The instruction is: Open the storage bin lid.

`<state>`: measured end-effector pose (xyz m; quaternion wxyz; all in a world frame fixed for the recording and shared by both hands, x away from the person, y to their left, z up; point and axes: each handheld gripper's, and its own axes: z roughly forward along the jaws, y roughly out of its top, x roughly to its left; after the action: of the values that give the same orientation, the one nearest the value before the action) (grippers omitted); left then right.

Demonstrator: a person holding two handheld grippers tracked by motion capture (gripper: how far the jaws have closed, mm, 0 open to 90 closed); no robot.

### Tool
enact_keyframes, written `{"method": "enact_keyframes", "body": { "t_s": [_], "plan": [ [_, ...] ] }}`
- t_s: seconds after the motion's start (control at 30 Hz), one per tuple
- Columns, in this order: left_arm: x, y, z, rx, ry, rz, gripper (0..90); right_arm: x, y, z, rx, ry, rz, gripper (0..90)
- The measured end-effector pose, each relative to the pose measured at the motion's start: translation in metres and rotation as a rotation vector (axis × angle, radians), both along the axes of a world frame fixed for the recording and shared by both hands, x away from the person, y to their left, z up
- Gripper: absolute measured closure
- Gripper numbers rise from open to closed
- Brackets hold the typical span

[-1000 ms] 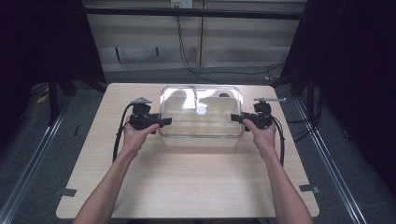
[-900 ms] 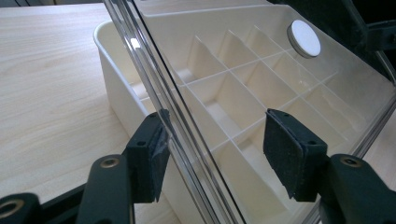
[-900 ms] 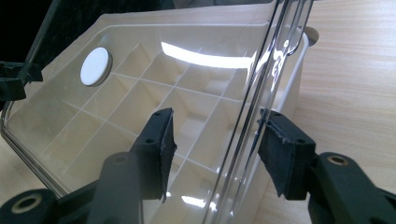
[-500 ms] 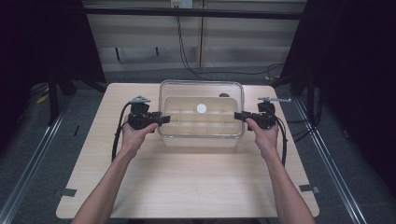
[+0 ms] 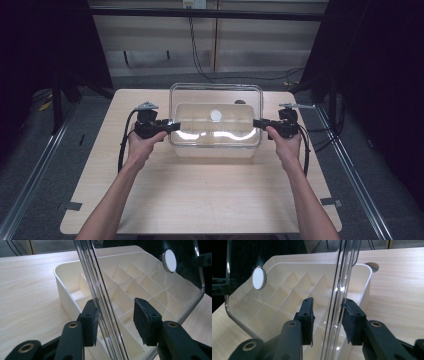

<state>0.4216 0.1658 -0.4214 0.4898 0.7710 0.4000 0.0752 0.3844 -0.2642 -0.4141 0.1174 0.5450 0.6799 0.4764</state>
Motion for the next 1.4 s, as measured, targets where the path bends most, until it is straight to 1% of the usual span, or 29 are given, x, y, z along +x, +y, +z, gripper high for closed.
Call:
{"method": "enact_keyframes", "body": {
  "t_s": [0.23,0.37,0.5,0.53,0.57,0.6,0.63,0.67,0.83,0.97,1.1,1.3,1.37,1.4],
  "plan": [
    [-0.003,0.001,0.004,0.000,-0.014,-0.008,58.2,-0.004,-0.001,0.004,0.005,-0.009,0.006,66.1],
    [-0.005,0.001,0.006,0.011,-0.025,-0.017,59.5,-0.005,-0.002,0.005,0.011,-0.014,0.009,67.0],
    [-0.006,0.002,0.006,0.000,-0.026,-0.017,60.3,-0.006,-0.003,0.005,0.011,-0.022,0.017,67.1],
    [-0.006,0.002,0.006,-0.007,-0.028,-0.016,60.7,-0.006,-0.004,0.005,0.012,-0.022,0.019,67.1],
    [-0.008,0.003,0.006,-0.026,-0.025,-0.015,61.5,-0.006,-0.005,0.004,0.018,-0.026,0.022,67.2],
    [-0.008,0.003,0.006,-0.028,-0.024,-0.017,62.0,-0.007,-0.005,0.004,0.017,-0.028,0.021,67.2],
    [-0.008,0.003,0.006,-0.028,-0.024,-0.017,62.3,-0.007,-0.005,0.004,0.020,-0.029,0.022,67.4],
    [-0.009,0.002,0.007,-0.020,-0.029,-0.019,62.3,-0.007,-0.006,0.004,0.024,-0.029,0.019,67.5],
    [-0.009,0.002,0.008,-0.021,-0.029,-0.015,62.7,-0.009,-0.006,0.004,0.030,-0.033,0.010,67.7],
    [-0.010,0.003,0.009,-0.013,-0.030,-0.020,63.7,-0.011,-0.008,0.006,0.034,-0.040,0.017,69.4],
    [-0.010,0.002,0.009,-0.023,-0.031,-0.016,64.7,-0.014,-0.008,0.007,0.035,-0.047,0.018,70.4],
    [-0.014,0.004,0.011,-0.028,-0.046,-0.026,66.3,-0.016,-0.009,0.007,0.042,-0.055,0.013,70.8],
    [-0.016,0.007,0.009,-0.043,-0.049,-0.029,67.0,-0.019,-0.008,0.009,0.037,-0.062,0.012,70.9],
    [-0.016,0.007,0.009,-0.043,-0.049,-0.029,67.1,-0.019,-0.008,0.009,0.037,-0.062,0.012,70.9]
  ]
}}
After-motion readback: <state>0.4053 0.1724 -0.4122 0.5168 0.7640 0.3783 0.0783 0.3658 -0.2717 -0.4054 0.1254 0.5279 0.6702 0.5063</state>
